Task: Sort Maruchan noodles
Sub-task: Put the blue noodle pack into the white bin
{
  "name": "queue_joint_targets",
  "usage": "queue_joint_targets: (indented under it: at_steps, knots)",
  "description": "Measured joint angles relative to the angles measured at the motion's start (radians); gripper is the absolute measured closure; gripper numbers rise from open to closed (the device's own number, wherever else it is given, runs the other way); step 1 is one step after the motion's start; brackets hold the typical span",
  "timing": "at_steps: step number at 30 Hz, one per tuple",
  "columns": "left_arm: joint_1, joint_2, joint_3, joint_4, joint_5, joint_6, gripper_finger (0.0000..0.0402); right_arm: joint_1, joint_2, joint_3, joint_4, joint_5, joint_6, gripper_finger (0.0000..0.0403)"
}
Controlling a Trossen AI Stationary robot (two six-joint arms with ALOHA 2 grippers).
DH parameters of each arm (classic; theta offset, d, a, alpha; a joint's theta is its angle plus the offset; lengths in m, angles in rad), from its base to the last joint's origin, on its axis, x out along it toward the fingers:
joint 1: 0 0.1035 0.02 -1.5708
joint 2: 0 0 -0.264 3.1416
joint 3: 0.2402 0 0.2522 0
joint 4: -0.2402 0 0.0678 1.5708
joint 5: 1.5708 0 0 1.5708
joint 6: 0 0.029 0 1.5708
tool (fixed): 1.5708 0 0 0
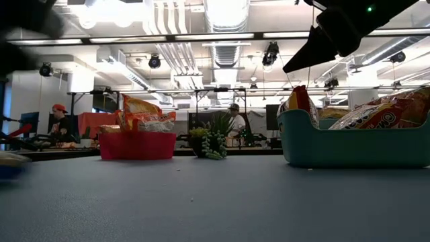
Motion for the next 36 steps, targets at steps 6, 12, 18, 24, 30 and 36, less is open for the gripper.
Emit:
queue_joint_targets:
  at_steps: [6,12,18,24,30,36]
  knots:
    - [0.003,-0.001,0.166,-0.058,-0.275,0.264,0.0326,0.000,0.000,0.000,0.008,0.000,0.017,0.0275]
    - [-0.011,-0.002,0.172,-0.035,-0.279,0.283,0.0326,0.000,0.000,0.000,0.009,-0.004,0.053,0.0275]
    - [-0.008,0.000,0.061,0.097,-0.275,0.258,0.0319,0.000,0.000,0.000,0.010,-0.055,0.069,0.0275]
    - [-0.007,-0.007,-0.030,0.153,-0.311,0.246,0.0286,0.000,0.000,0.000,0.010,-0.057,0.069,0.0275]
    - [-0.011,-0.055,-0.105,0.281,-0.368,0.286,0.0261,0.000,0.000,-0.001,0.013,-0.056,0.068,0.0275]
    - [-0.012,-0.165,-0.322,0.609,-0.361,0.321,0.0260,0.000,0.001,-0.001,0.026,-0.055,0.053,0.0275]
